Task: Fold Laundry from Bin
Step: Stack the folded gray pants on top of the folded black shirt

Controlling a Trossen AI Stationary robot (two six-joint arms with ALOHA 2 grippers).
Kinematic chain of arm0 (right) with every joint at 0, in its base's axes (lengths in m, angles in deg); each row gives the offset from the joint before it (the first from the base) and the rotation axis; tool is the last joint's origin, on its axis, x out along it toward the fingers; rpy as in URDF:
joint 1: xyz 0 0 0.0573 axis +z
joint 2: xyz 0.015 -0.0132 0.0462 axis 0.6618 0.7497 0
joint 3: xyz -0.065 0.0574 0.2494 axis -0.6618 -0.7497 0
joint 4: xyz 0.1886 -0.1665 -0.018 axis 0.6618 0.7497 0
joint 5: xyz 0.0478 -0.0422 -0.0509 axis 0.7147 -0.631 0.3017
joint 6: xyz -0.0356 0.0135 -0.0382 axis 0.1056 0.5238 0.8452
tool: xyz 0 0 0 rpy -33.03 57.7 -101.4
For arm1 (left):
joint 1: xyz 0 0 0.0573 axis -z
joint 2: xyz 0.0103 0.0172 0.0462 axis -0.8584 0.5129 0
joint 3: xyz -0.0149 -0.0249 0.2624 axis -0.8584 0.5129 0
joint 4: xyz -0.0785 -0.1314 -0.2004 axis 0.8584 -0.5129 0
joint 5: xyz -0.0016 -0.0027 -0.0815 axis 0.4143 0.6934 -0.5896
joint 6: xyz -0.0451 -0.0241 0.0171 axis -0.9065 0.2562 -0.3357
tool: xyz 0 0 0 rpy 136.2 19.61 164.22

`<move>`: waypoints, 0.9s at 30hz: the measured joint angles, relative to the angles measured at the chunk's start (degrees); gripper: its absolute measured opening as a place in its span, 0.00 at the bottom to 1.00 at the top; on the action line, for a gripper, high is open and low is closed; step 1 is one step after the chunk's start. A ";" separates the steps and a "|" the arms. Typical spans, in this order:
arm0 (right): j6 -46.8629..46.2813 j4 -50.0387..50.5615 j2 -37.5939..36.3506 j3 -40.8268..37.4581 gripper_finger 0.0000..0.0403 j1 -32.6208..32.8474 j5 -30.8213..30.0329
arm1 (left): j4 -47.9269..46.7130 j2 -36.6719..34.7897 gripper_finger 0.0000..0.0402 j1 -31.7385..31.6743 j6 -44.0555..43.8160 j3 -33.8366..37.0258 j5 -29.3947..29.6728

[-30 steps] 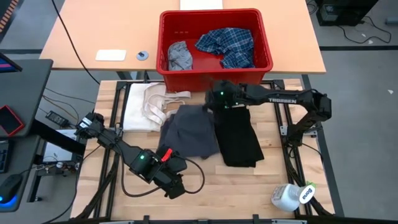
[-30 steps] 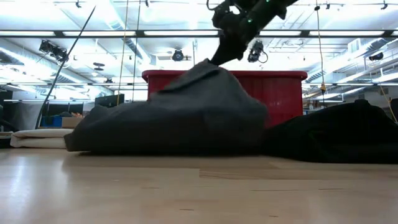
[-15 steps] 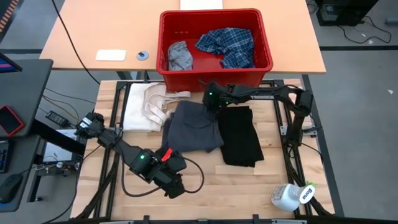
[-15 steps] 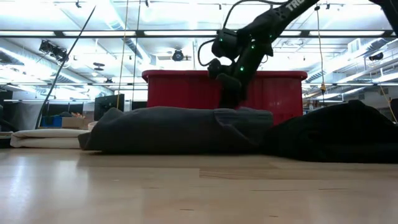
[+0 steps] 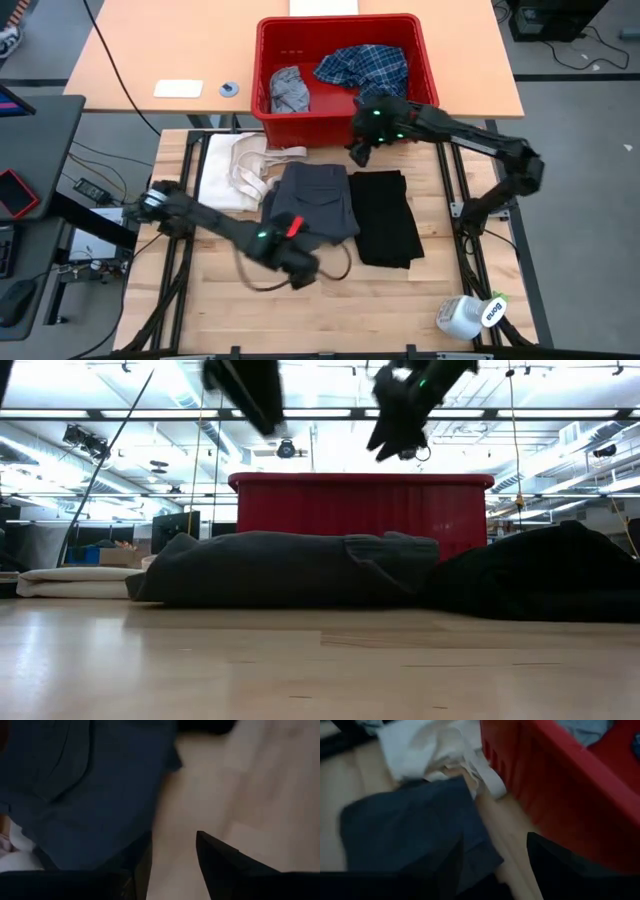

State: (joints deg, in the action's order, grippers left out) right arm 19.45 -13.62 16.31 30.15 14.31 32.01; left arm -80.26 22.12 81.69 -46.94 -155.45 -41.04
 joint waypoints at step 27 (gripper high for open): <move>-27.33 -6.88 -34.41 -29.21 0.54 21.43 -3.93 | -3.47 20.68 0.81 -13.27 17.66 0.00 -1.41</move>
State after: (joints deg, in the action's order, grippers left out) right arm -7.88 -20.50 -18.10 0.94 35.74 28.08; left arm -83.73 42.79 68.42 -29.28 -155.45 -42.45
